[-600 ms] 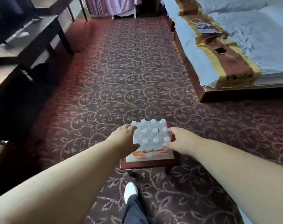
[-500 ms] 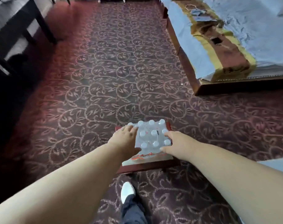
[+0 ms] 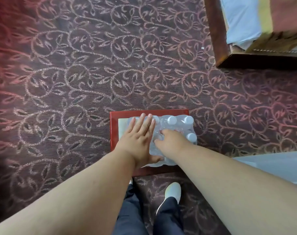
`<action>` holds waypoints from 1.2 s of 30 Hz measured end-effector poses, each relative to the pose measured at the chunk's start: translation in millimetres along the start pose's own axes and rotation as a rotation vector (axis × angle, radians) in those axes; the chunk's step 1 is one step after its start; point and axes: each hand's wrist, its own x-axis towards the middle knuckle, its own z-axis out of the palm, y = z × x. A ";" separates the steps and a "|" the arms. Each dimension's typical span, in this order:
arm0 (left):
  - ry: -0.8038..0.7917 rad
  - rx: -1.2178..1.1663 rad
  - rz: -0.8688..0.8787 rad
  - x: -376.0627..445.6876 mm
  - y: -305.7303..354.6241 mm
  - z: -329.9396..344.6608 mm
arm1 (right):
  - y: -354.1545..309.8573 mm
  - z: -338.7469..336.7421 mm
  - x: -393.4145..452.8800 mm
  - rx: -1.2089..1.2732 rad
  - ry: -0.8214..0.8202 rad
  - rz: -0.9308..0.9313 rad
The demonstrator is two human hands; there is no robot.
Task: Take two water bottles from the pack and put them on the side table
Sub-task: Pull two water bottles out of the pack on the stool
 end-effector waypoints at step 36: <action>-0.073 -0.169 -0.110 2.7 16.9 -28.2 | -21.4 -146.7 -94.7 -0.307 0.041 -0.131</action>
